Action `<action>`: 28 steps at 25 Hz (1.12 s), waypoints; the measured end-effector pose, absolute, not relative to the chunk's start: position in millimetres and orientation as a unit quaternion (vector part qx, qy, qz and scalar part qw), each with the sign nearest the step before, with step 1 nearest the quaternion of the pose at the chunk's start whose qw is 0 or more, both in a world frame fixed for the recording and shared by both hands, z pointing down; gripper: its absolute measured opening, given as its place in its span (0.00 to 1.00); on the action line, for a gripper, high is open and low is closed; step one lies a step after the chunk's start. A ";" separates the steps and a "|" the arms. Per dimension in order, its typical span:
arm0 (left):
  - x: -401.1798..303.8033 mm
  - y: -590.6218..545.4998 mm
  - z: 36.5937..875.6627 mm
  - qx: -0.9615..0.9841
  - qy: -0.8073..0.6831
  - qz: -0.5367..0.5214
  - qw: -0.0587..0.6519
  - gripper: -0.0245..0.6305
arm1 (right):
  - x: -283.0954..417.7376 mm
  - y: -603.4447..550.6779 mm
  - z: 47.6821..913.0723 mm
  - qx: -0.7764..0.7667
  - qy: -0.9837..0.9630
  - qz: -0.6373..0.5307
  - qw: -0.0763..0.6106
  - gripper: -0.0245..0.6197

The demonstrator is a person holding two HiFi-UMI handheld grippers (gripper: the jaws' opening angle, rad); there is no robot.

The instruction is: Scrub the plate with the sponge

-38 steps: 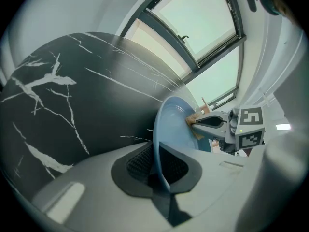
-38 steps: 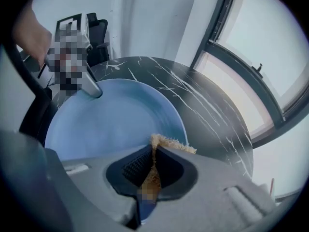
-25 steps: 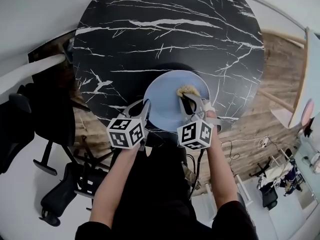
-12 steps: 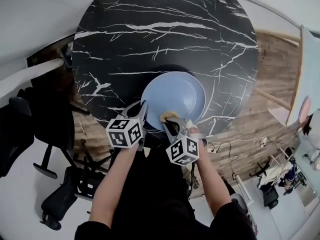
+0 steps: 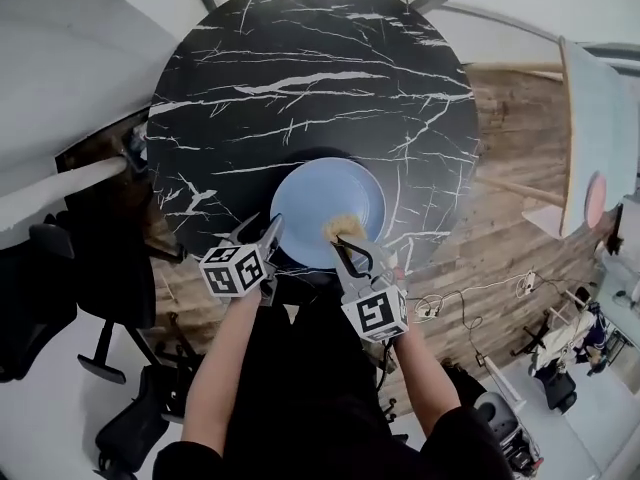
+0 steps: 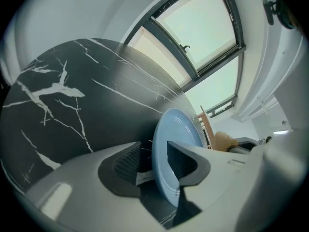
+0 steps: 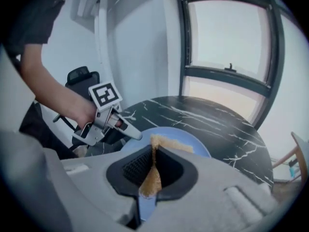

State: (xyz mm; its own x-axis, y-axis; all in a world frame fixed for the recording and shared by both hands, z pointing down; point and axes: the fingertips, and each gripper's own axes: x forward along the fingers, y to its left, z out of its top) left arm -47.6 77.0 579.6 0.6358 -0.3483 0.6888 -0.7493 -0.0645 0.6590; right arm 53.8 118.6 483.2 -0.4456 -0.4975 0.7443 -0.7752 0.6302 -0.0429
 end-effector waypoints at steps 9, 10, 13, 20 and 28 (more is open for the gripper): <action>-67.0 61.7 494.2 0.767 -0.371 0.115 0.510 0.21 | 61.8 96.8 379.6 0.524 -0.801 0.200 0.209 0.07; -64.4 59.7 476.3 0.783 -0.360 0.102 0.498 0.19 | 63.5 98.6 368.5 0.542 -0.793 0.202 0.193 0.08; -57.4 57.2 424.7 0.827 -0.331 0.080 0.448 0.11 | 60.4 105.7 330.3 0.578 -0.781 0.164 0.170 0.07; -56.7 79.2 329.4 0.886 -0.310 0.045 0.342 0.04 | 57.1 127.1 276.8 0.621 -0.758 0.136 0.145 0.08; -45.8 110.3 281.2 0.916 -0.328 0.037 0.226 0.04 | 64.4 150.2 250.2 0.622 -0.770 0.112 0.093 0.08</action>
